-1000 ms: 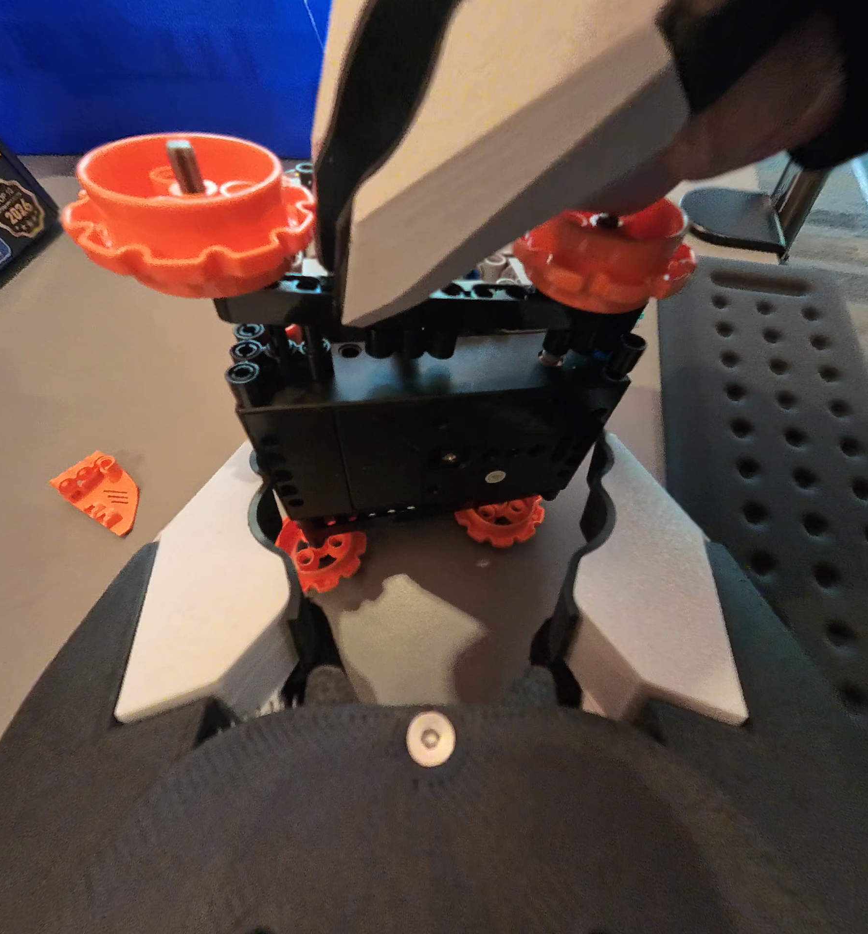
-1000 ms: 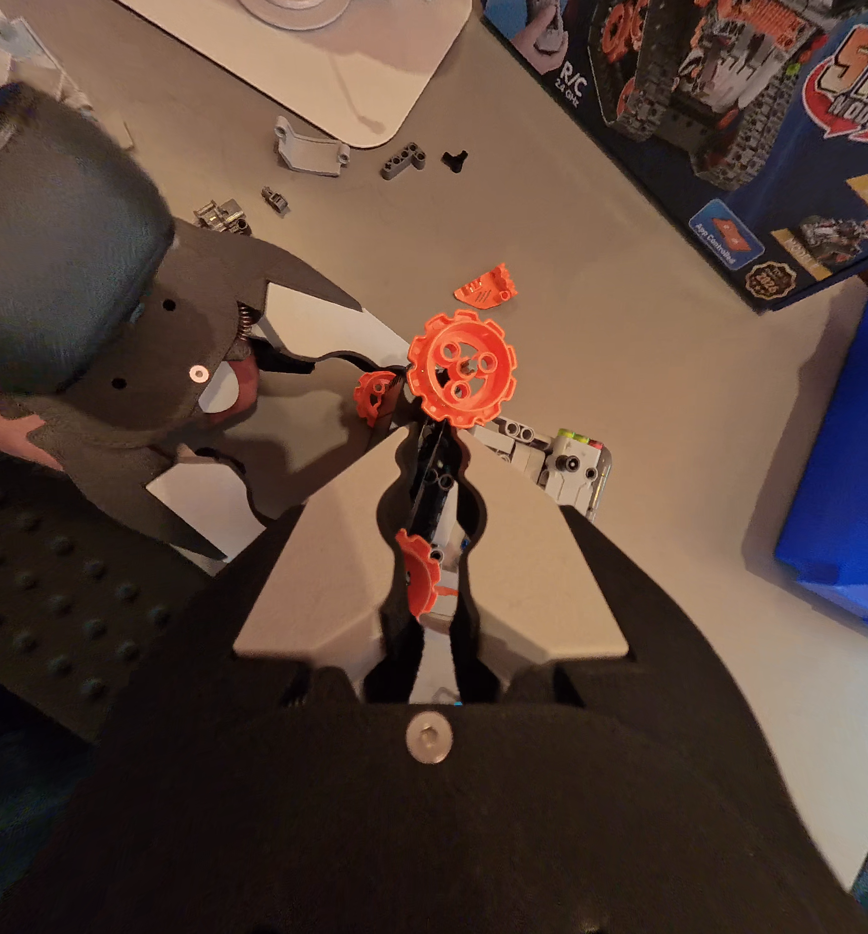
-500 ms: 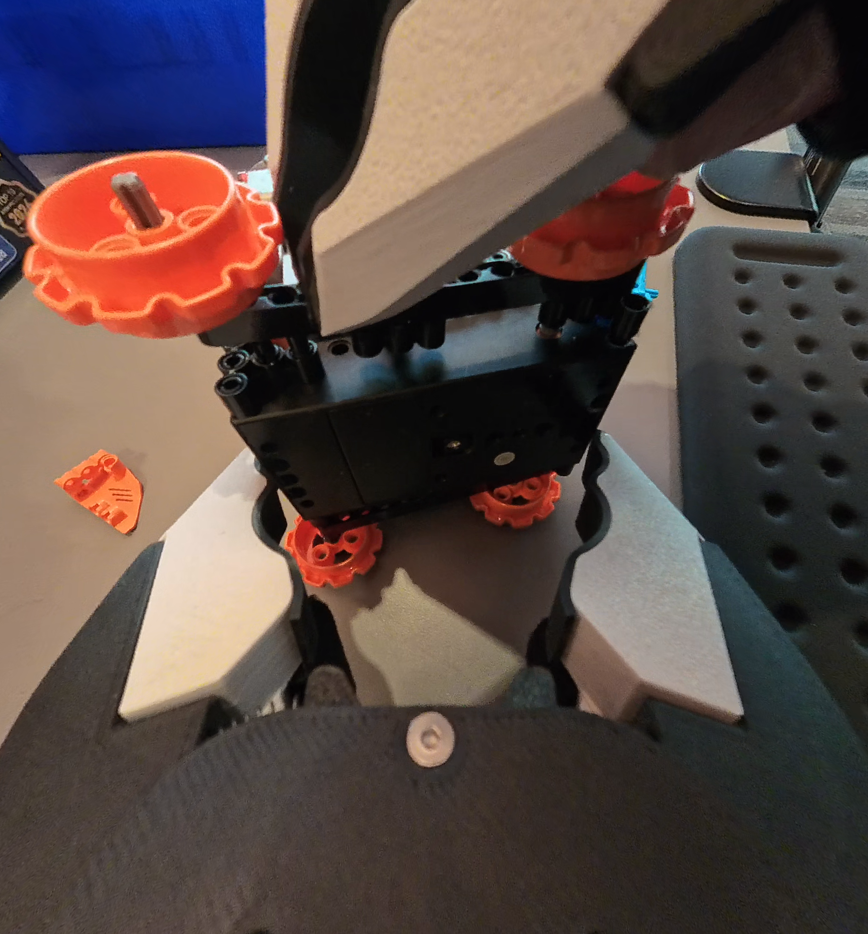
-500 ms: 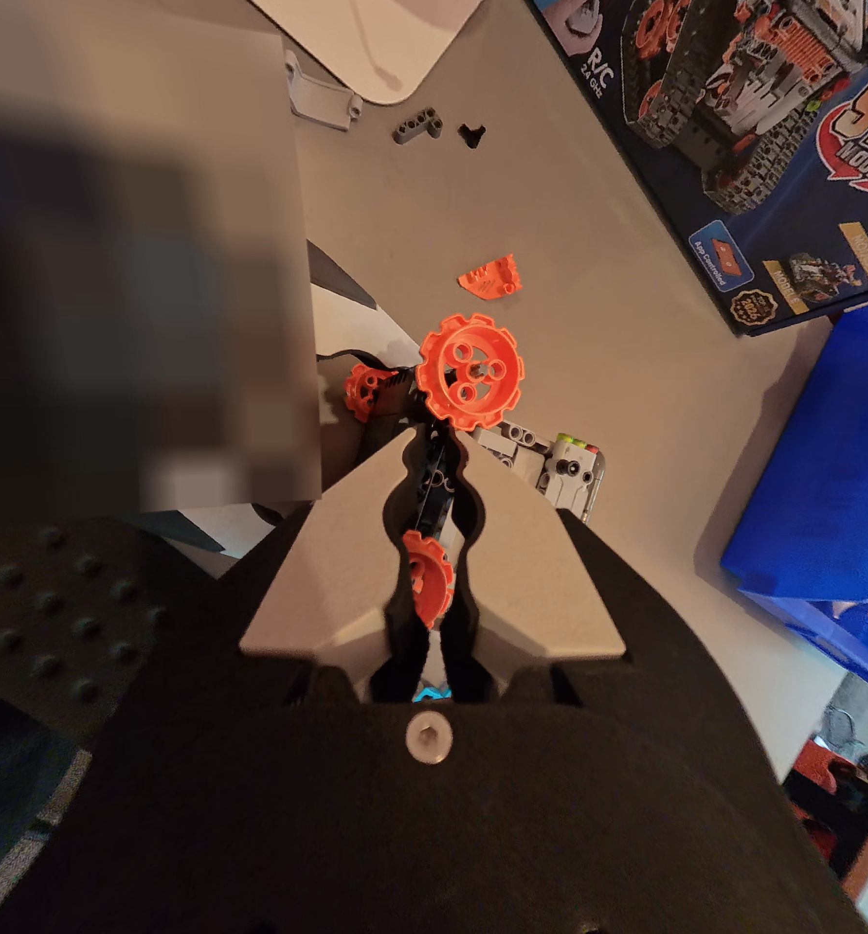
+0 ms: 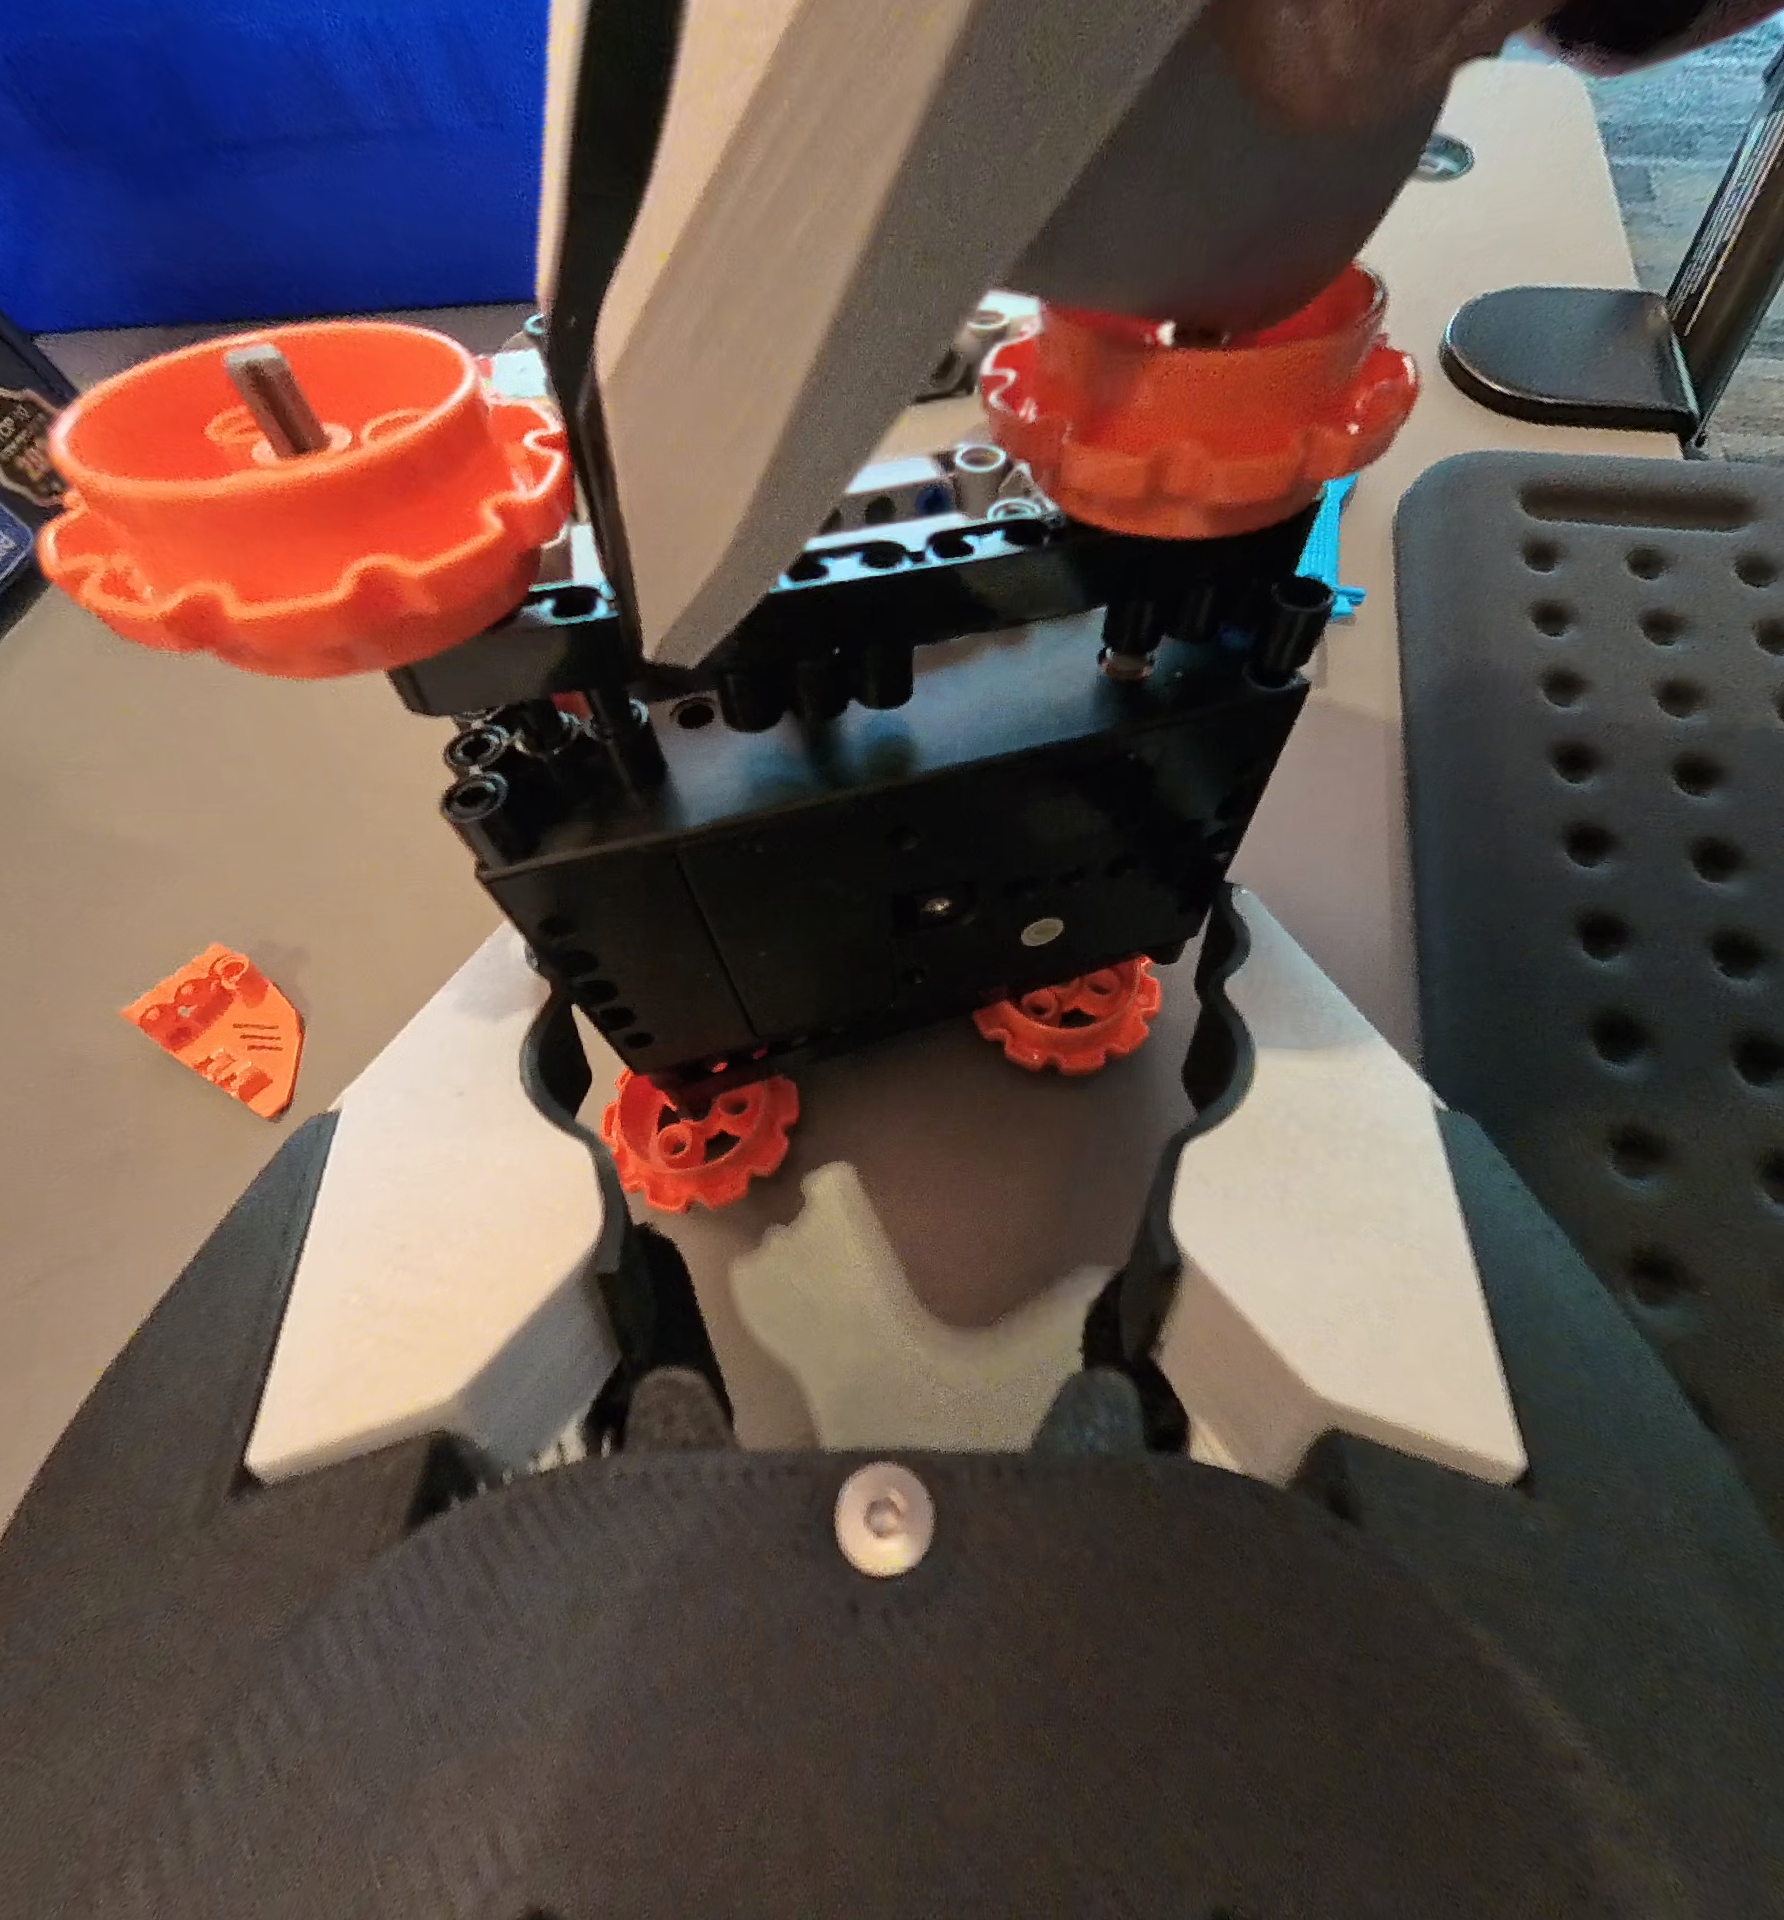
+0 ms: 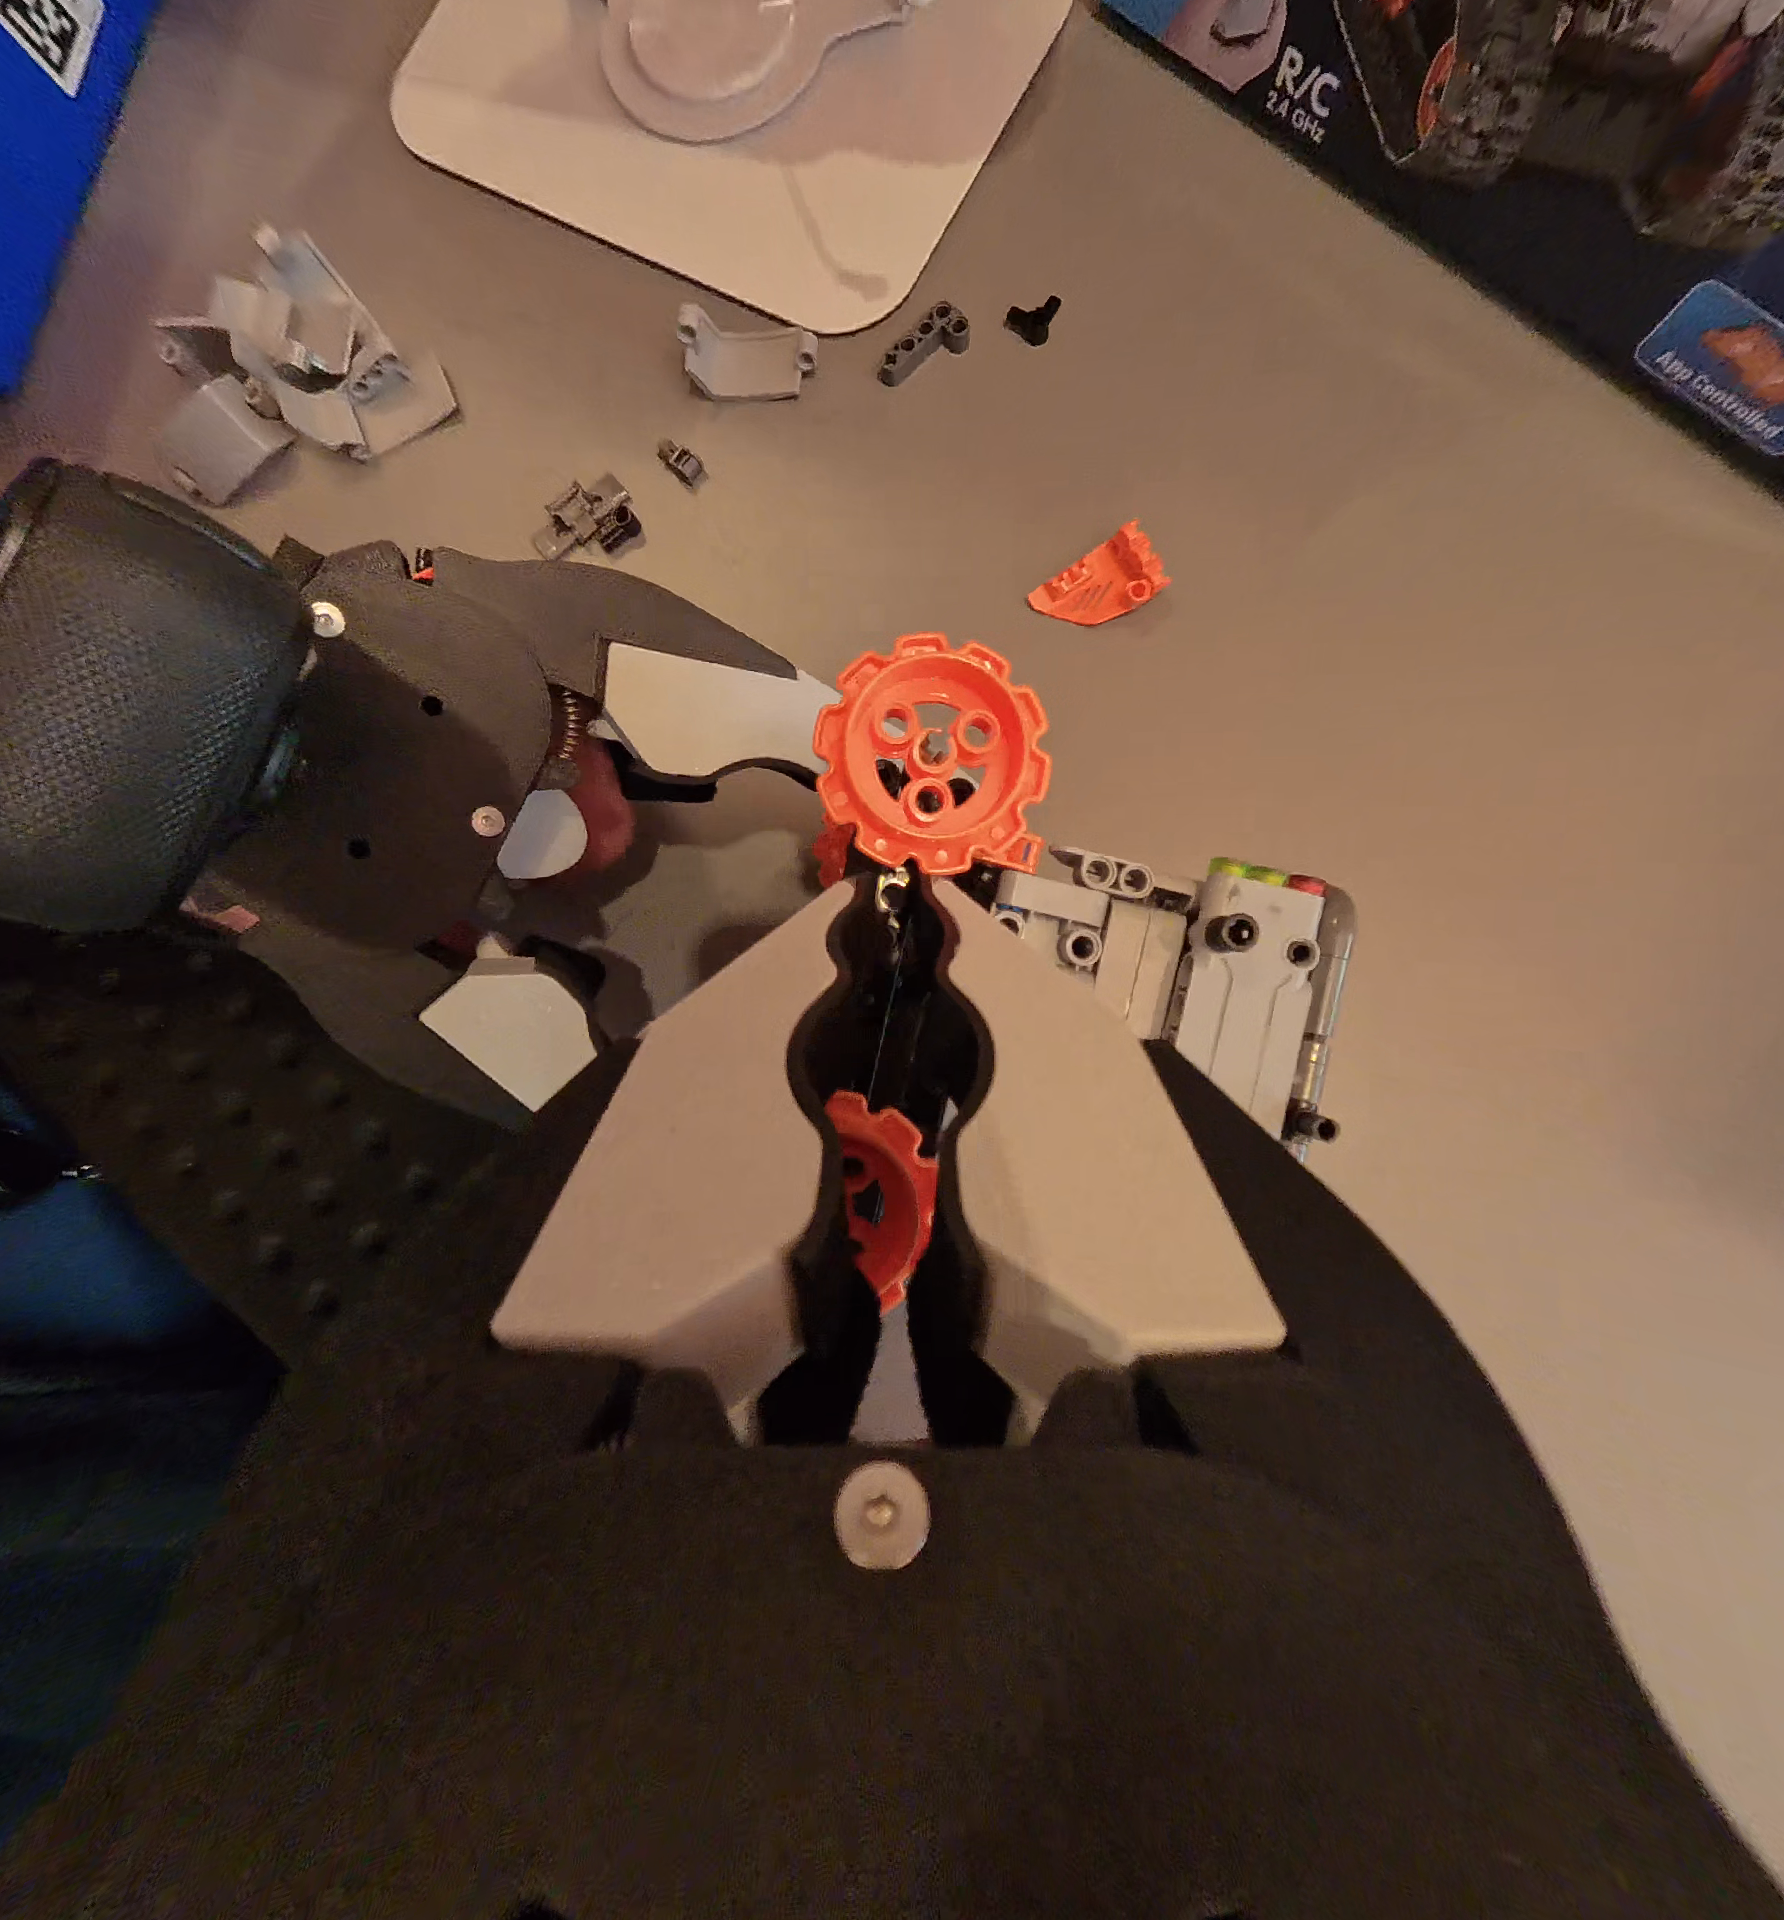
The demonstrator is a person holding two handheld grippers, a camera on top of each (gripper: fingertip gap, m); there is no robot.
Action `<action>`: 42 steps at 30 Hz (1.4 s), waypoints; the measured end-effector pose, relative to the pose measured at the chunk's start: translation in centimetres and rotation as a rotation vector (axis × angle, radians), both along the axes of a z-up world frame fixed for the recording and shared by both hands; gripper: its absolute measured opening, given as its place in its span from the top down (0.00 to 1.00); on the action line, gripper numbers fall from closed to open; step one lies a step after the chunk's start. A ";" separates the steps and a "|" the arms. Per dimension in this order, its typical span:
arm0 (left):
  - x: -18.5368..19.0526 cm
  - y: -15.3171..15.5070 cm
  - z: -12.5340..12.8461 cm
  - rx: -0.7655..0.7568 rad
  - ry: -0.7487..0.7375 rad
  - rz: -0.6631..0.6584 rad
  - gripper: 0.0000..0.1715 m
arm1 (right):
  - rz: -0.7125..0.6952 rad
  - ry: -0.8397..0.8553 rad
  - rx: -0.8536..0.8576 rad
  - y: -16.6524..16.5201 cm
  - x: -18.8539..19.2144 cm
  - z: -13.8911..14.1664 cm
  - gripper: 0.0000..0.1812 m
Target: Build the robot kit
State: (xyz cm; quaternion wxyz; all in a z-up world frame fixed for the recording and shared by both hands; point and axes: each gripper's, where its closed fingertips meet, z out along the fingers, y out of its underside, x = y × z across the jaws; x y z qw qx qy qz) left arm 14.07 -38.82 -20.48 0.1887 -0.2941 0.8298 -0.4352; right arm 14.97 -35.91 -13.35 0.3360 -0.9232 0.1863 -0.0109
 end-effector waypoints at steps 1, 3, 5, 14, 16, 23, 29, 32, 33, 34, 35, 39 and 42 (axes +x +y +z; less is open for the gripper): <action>0.0 0.0 0.0 0.001 0.001 0.002 0.31 | 0.001 0.005 0.000 0.0 0.1 0.0 0.98; 0.0 0.0 -0.1 0.011 -0.002 0.004 0.31 | 0.002 0.021 0.012 0.0 0.1 0.0 0.98; 0.1 0.1 -0.1 0.016 -0.007 0.006 0.32 | 0.003 0.039 0.036 0.0 0.0 0.1 0.98; 0.1 0.1 -0.3 0.036 -0.017 0.008 0.31 | 0.002 -0.065 -0.036 0.0 0.2 0.0 0.98; 0.1 0.0 -0.3 0.043 -0.019 0.006 0.31 | 0.007 -0.067 -0.037 -0.1 0.1 0.0 0.98; 0.2 0.1 -0.3 0.045 -0.020 0.006 0.31 | -0.051 0.042 0.059 -0.1 0.2 0.2 0.98; 0.2 0.0 -0.4 0.051 -0.025 0.005 0.31 | -0.062 0.067 0.072 -0.1 0.2 0.2 0.98; 0.3 0.1 -0.4 0.058 -0.027 0.007 0.31 | -0.048 0.046 0.042 0.0 0.2 0.1 0.98; 0.3 0.1 -0.4 0.058 -0.028 0.007 0.31 | -0.042 0.032 0.031 0.0 0.2 0.1 0.98; 0.3 0.1 -0.4 0.059 -0.029 0.009 0.31 | -0.031 0.014 0.016 0.1 0.1 0.0 0.98; 0.3 0.0 -0.5 0.062 -0.030 0.012 0.31 | -0.023 0.002 0.005 0.1 0.1 0.0 0.98; 0.4 0.0 -0.5 0.067 -0.032 0.013 0.31 | -0.006 -0.058 -0.049 0.1 0.2 -0.1 0.98; 0.4 0.0 -0.6 0.081 -0.038 0.013 0.31 | 0.017 -0.081 -0.080 0.0 0.2 -0.2 0.99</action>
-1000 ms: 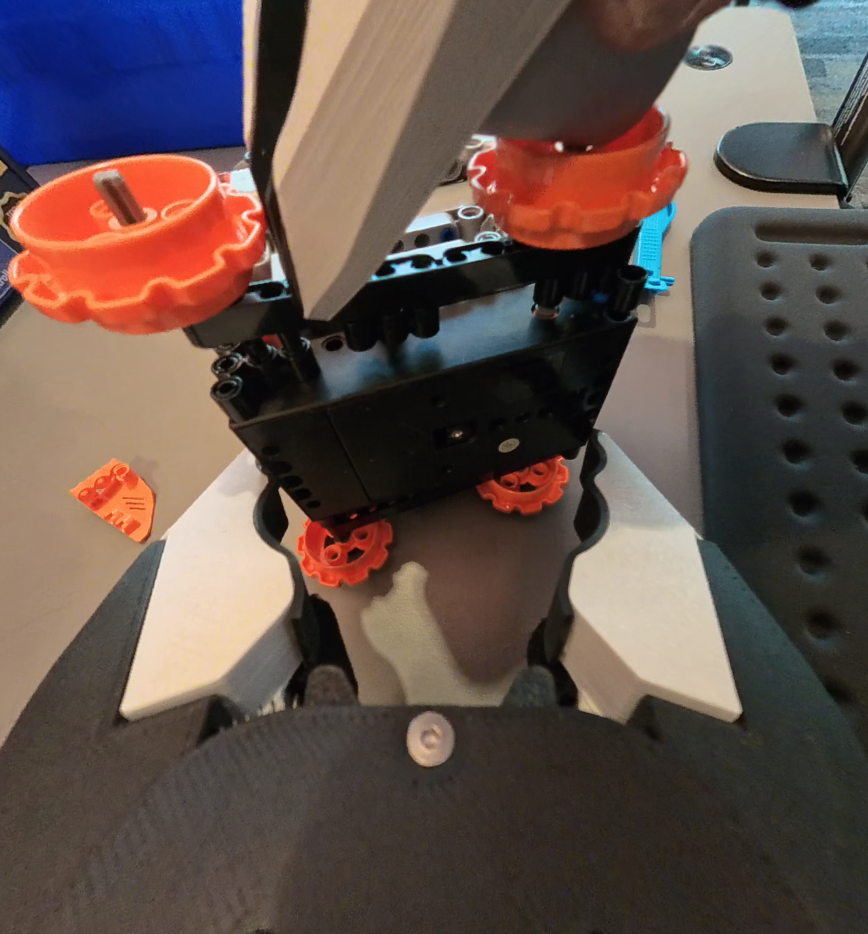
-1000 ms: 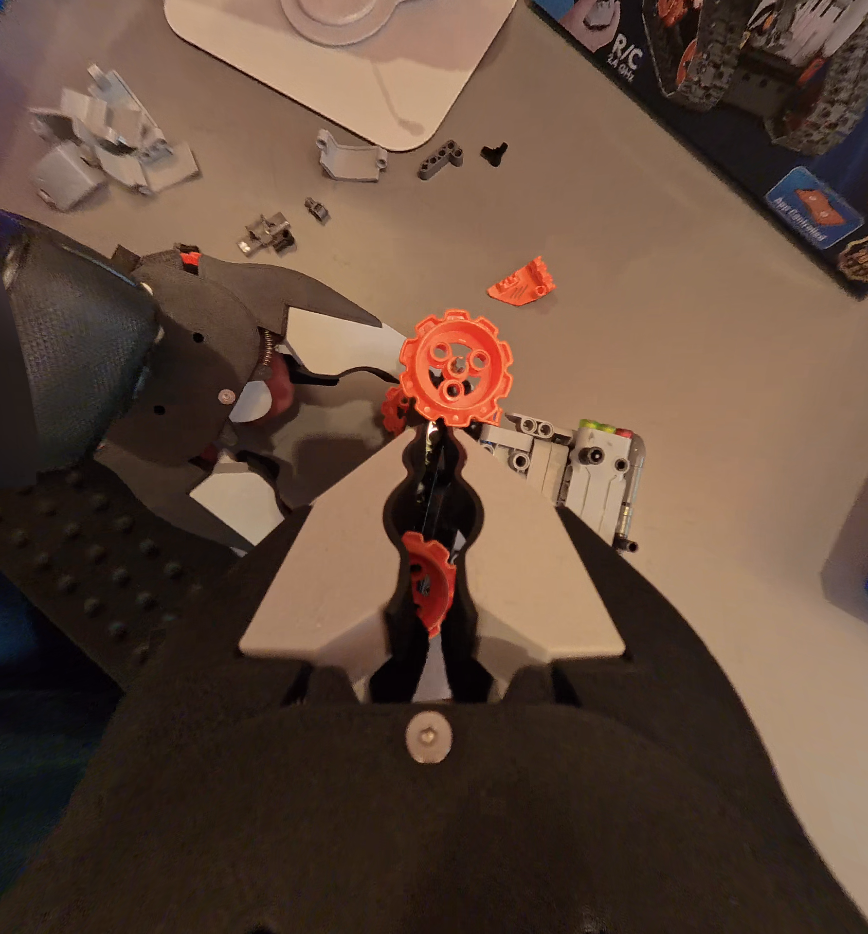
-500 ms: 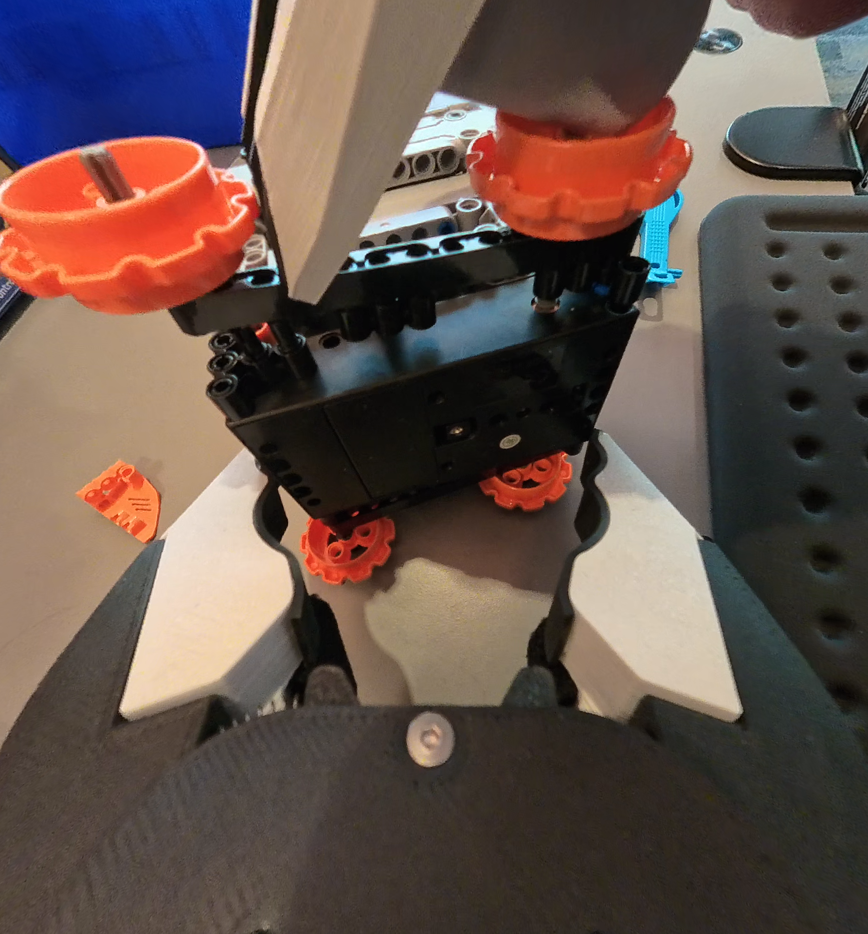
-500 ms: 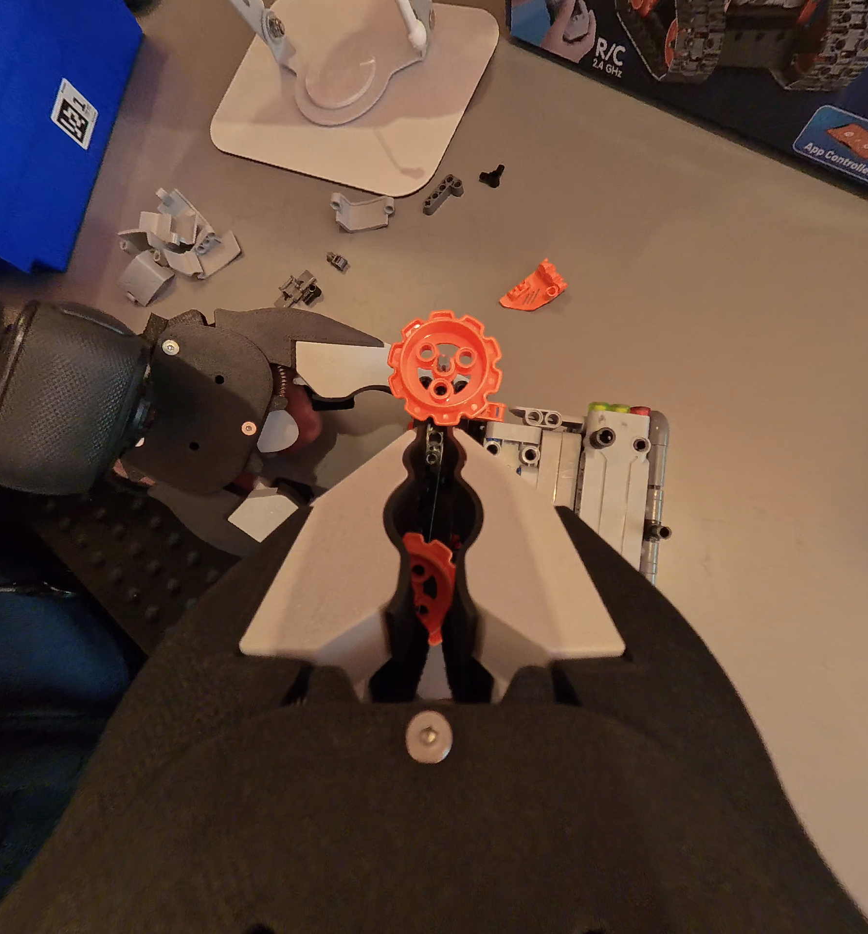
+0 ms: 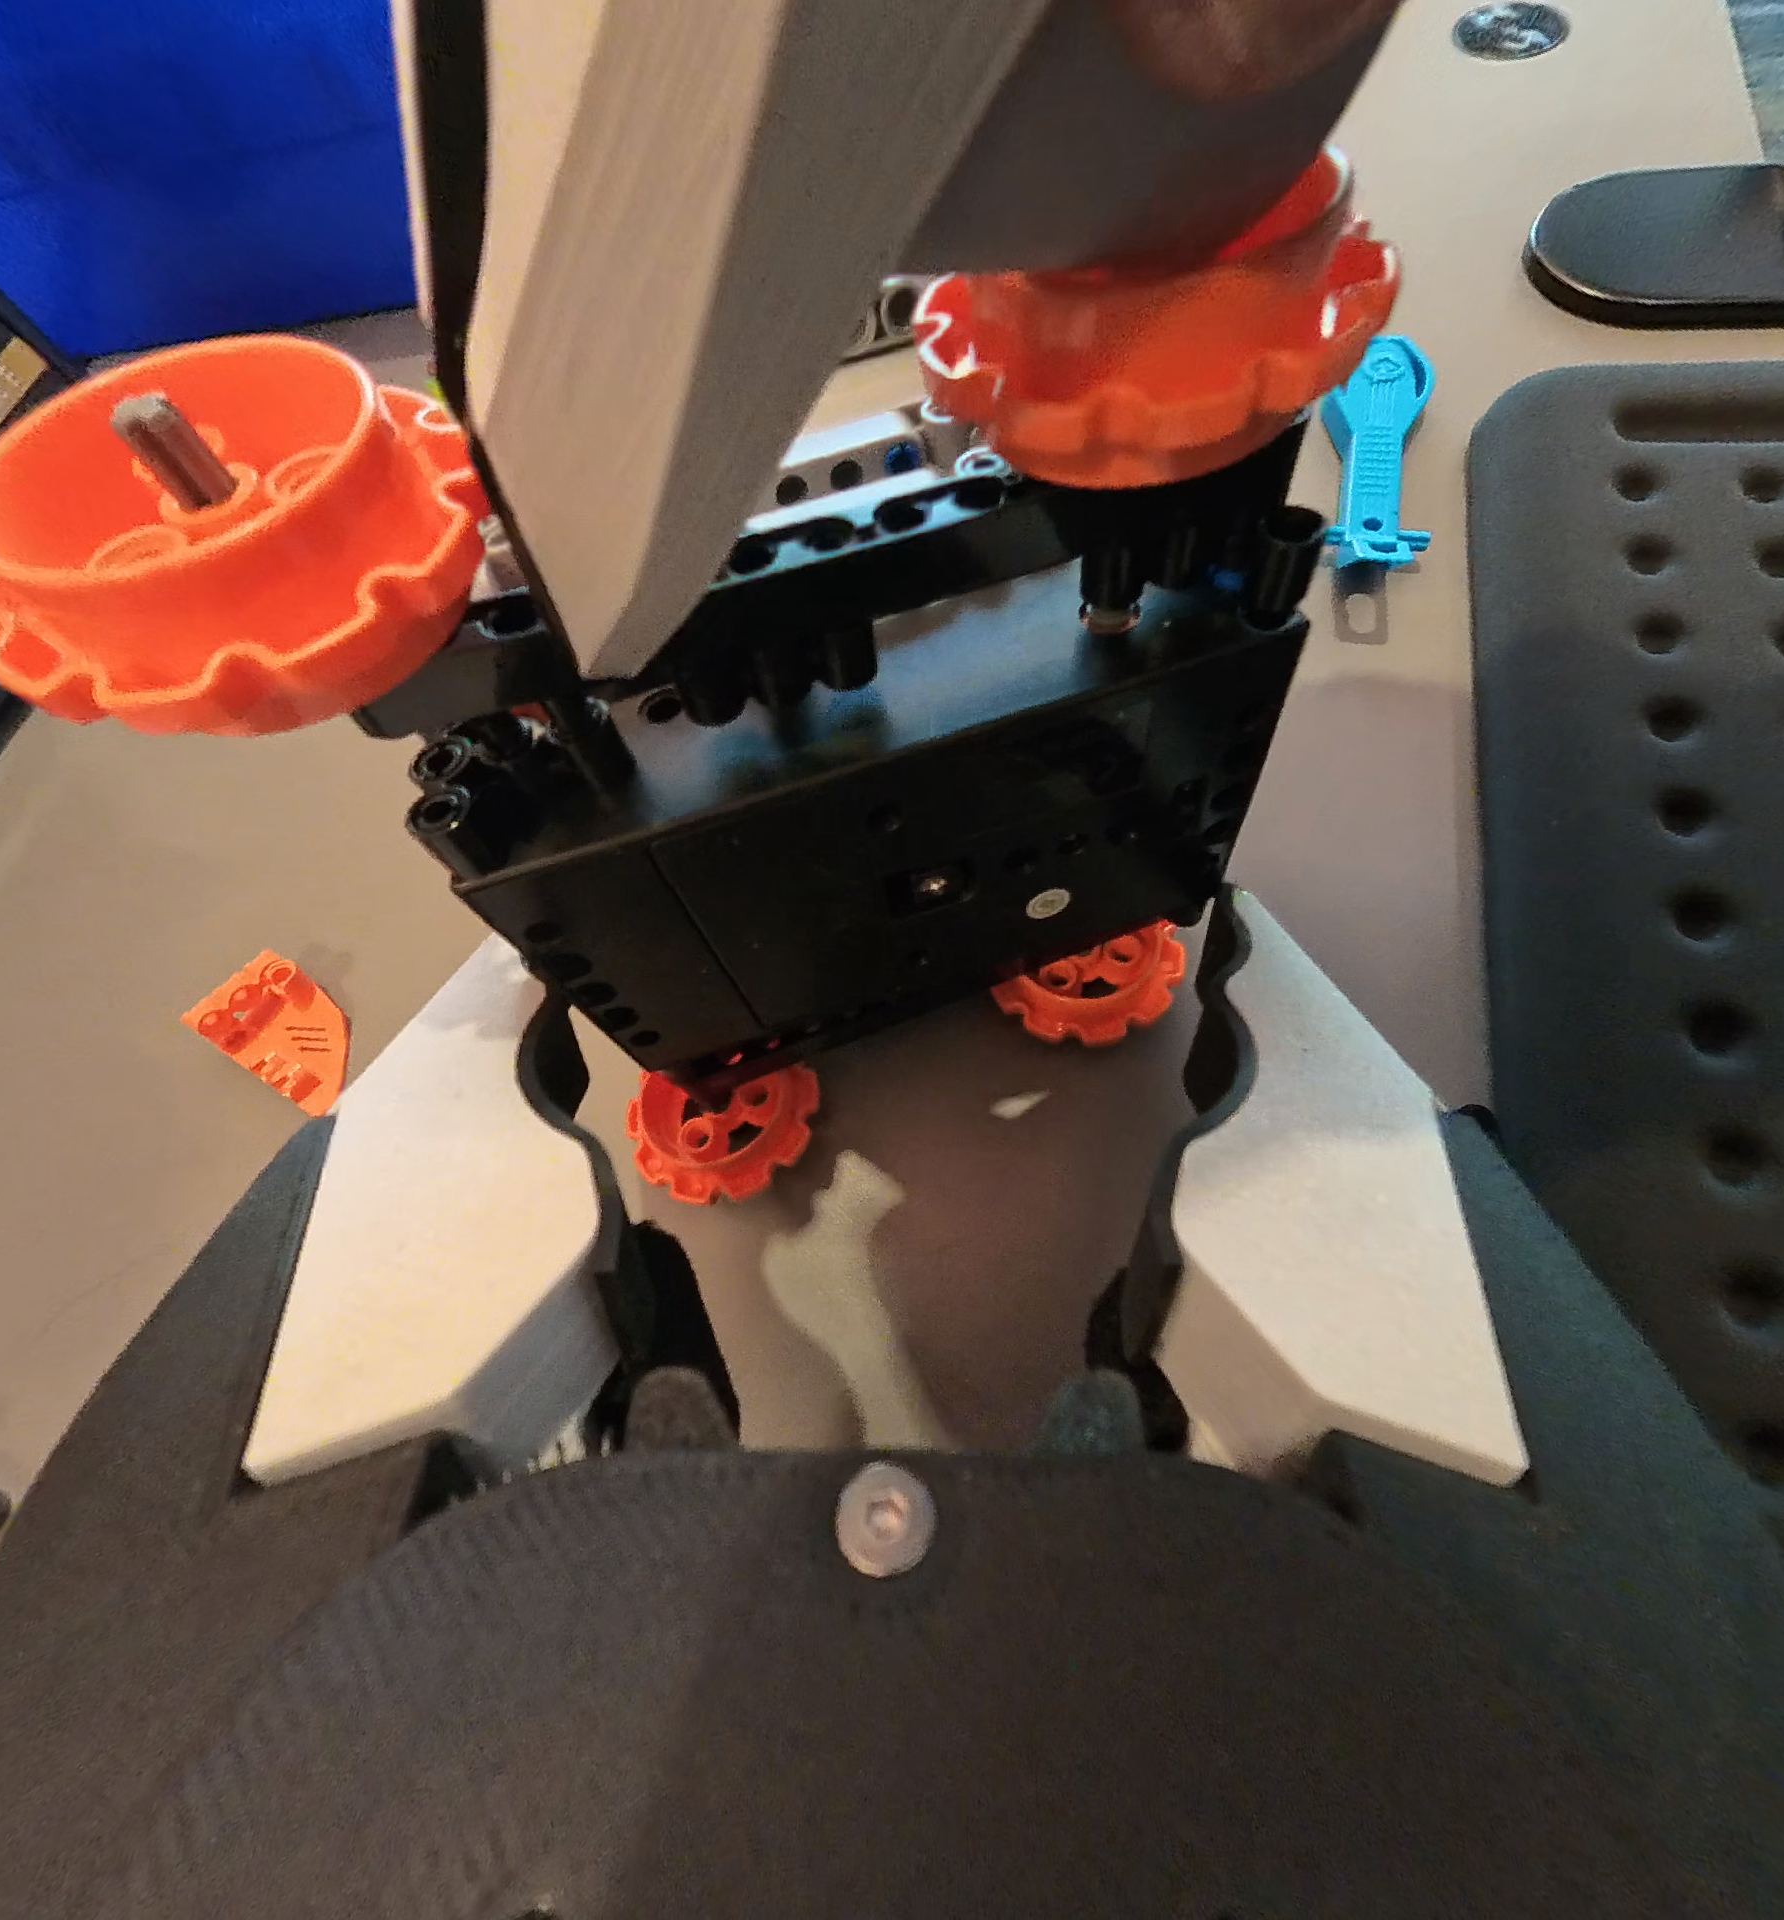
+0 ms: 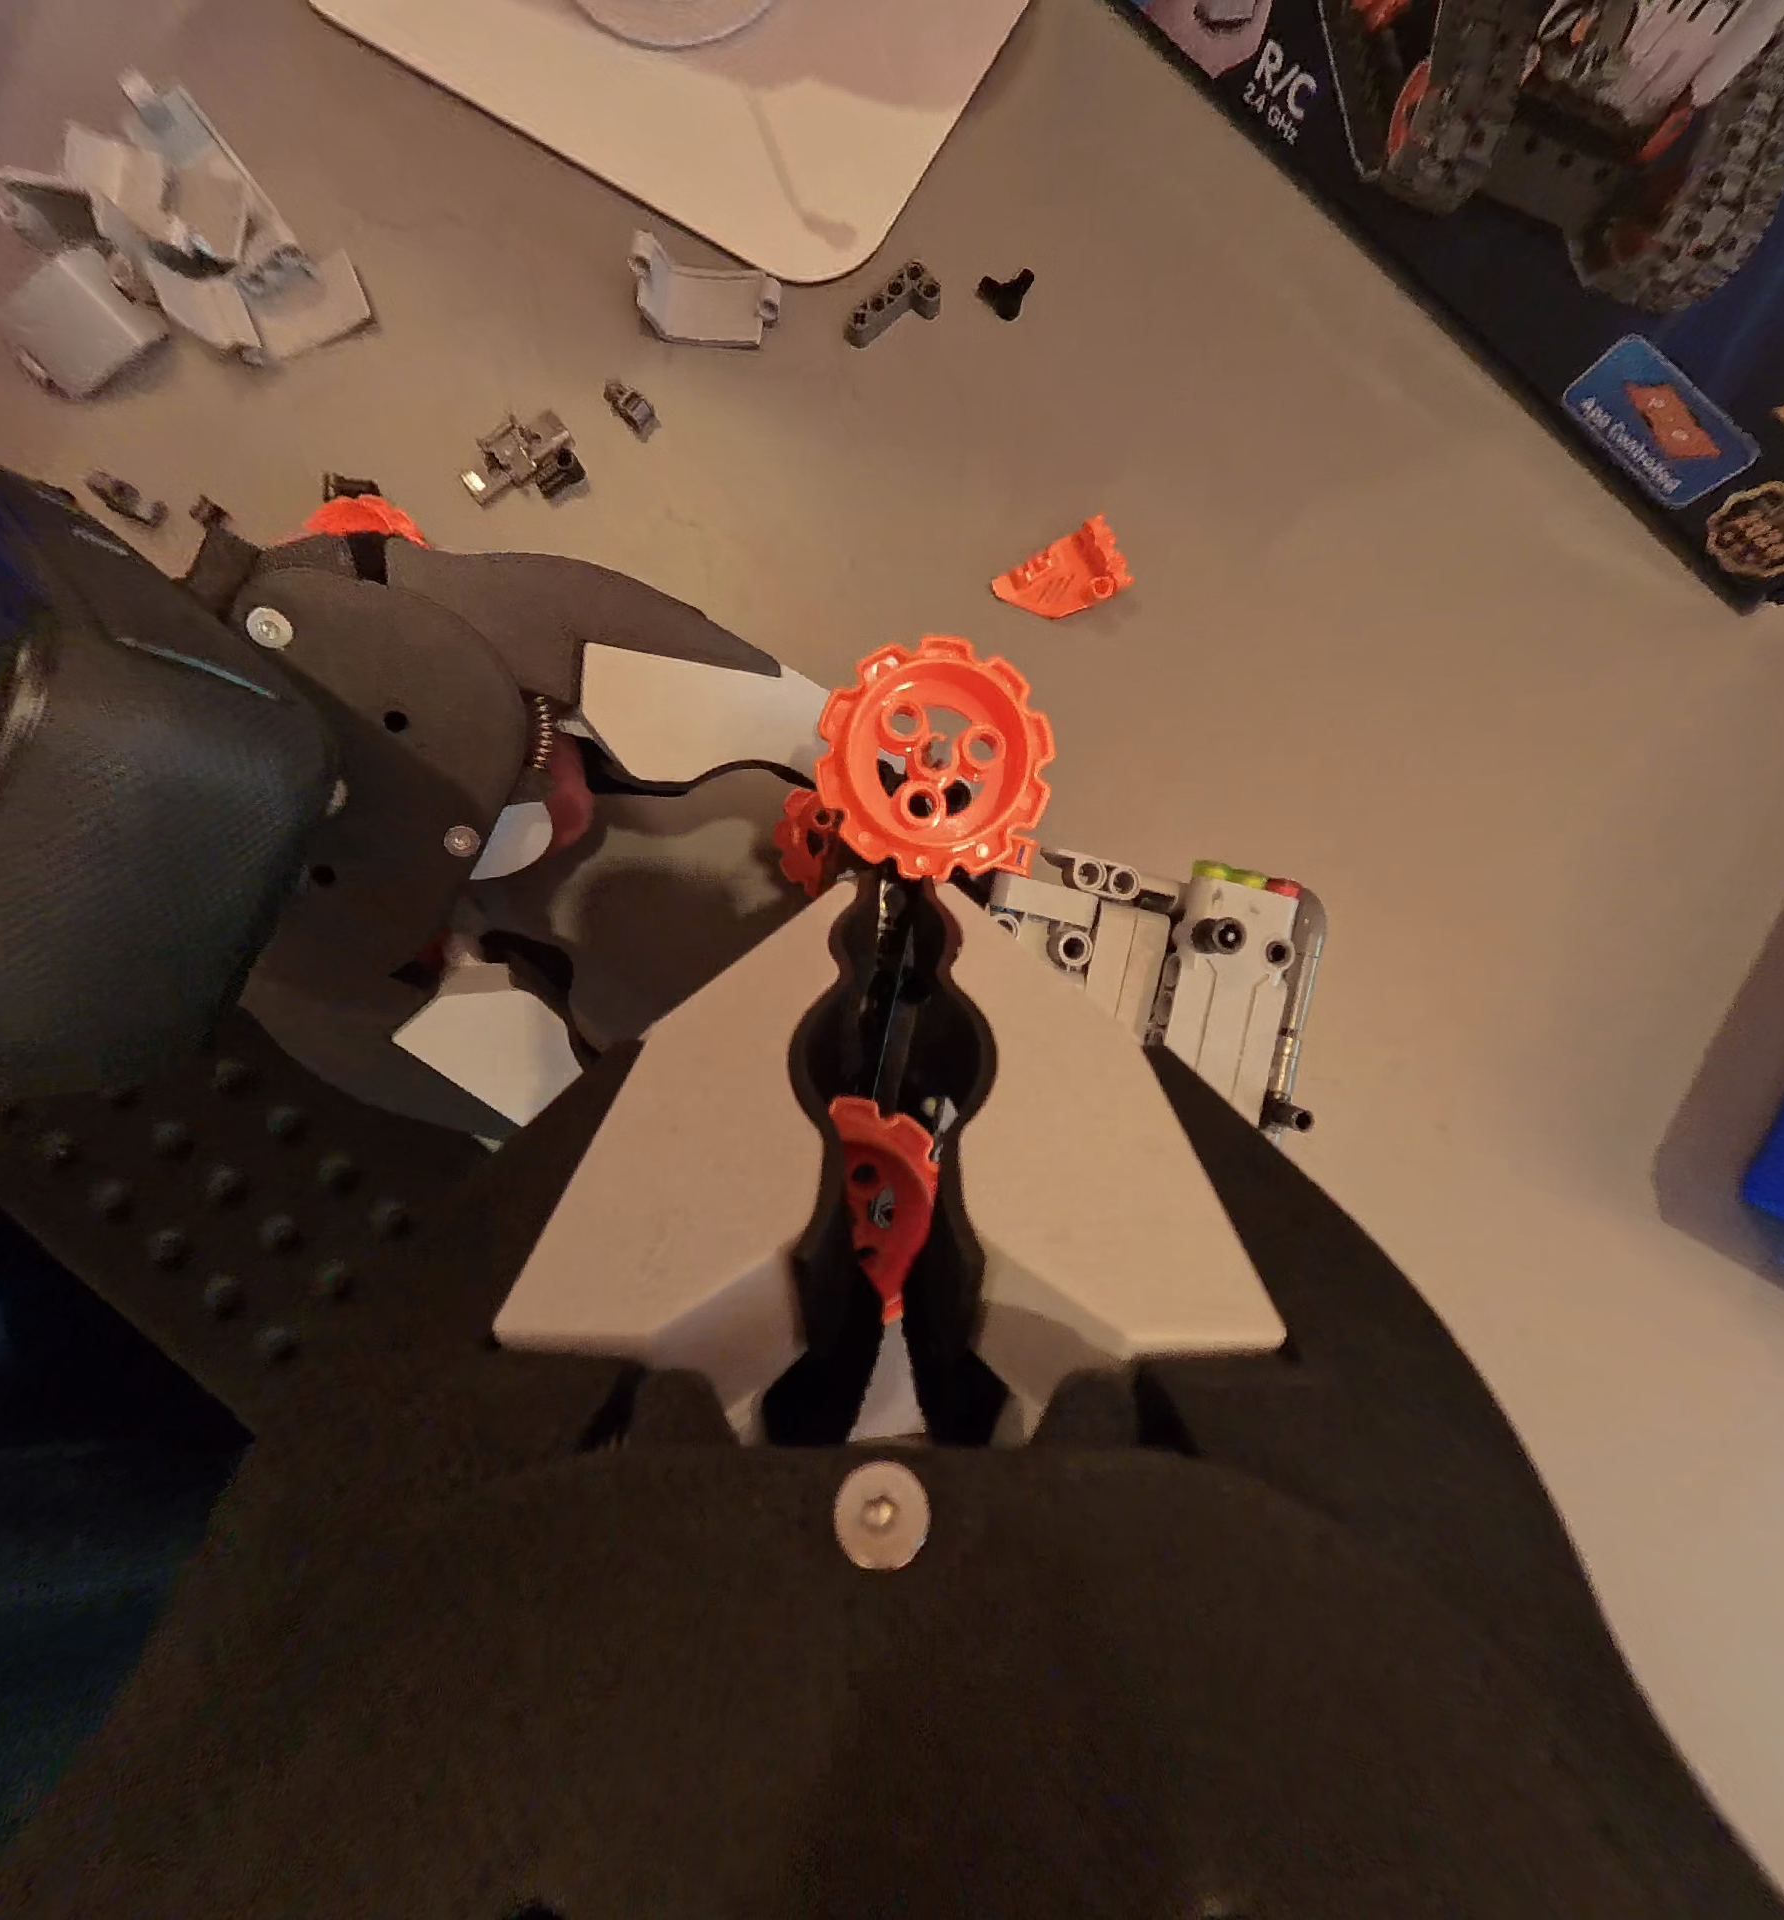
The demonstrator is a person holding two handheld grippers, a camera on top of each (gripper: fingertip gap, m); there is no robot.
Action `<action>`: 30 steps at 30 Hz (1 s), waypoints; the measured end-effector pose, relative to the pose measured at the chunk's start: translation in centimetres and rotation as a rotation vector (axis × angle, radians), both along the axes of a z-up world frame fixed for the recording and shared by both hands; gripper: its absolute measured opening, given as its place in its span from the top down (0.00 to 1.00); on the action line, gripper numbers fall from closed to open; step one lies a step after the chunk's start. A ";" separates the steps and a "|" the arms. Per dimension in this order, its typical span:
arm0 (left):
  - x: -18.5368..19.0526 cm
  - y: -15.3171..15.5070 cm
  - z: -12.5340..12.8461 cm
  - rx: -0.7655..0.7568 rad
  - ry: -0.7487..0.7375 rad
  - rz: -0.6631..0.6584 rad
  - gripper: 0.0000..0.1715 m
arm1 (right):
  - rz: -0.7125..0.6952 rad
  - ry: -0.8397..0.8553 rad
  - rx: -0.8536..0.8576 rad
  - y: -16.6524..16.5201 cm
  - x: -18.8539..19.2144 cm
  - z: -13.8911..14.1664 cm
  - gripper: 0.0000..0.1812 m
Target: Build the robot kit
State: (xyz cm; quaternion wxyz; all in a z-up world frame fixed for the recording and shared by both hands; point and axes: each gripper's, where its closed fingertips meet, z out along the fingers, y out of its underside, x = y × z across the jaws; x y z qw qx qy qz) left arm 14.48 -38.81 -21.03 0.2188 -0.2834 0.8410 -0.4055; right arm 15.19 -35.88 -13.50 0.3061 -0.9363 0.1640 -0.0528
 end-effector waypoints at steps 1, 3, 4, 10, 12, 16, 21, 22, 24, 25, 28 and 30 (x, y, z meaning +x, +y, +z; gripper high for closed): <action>0.0 0.0 0.0 0.000 -0.001 -0.001 0.31 | 0.012 -0.029 -0.021 0.0 0.1 0.0 0.98; 0.1 0.1 0.0 0.010 -0.001 0.004 0.31 | 0.033 -0.085 -0.069 0.0 0.1 -0.1 0.99; 0.1 0.1 -0.1 0.014 -0.004 0.002 0.32 | 0.044 -0.098 -0.080 0.0 0.2 -0.1 0.99; 0.1 0.0 -0.1 0.031 -0.005 0.004 0.32 | 0.095 -0.126 -0.164 -0.1 0.1 -0.6 0.99; 0.1 0.1 -0.2 0.024 -0.006 0.002 0.32 | 0.089 -0.104 -0.154 -0.1 0.2 -0.6 0.98; 0.2 0.2 -0.1 0.007 -0.003 -0.006 0.37 | 0.083 -0.087 -0.129 0.0 0.1 -0.2 0.95; -0.1 1.1 -0.1 -0.055 0.049 -0.039 0.46 | 0.025 -0.098 0.045 -0.8 0.4 3.0 0.85; -0.2 1.4 0.2 -0.055 0.035 -0.040 0.47 | 0.007 -0.090 0.075 -1.5 0.6 3.5 0.85; -0.6 1.9 0.5 -0.063 0.039 -0.025 0.47 | -0.037 -0.074 0.094 -3.4 1.1 3.7 0.83; -0.8 2.0 0.6 -0.095 0.062 -0.021 0.48 | -0.063 -0.058 0.105 -4.3 1.4 3.7 0.82; -1.5 1.6 1.4 -0.196 0.097 -0.032 0.49 | -0.133 -0.030 0.176 -6.7 2.8 3.5 0.81; -1.3 1.8 2.0 -0.213 0.082 -0.014 0.48 | -0.167 -0.001 0.192 -8.0 3.6 2.5 0.78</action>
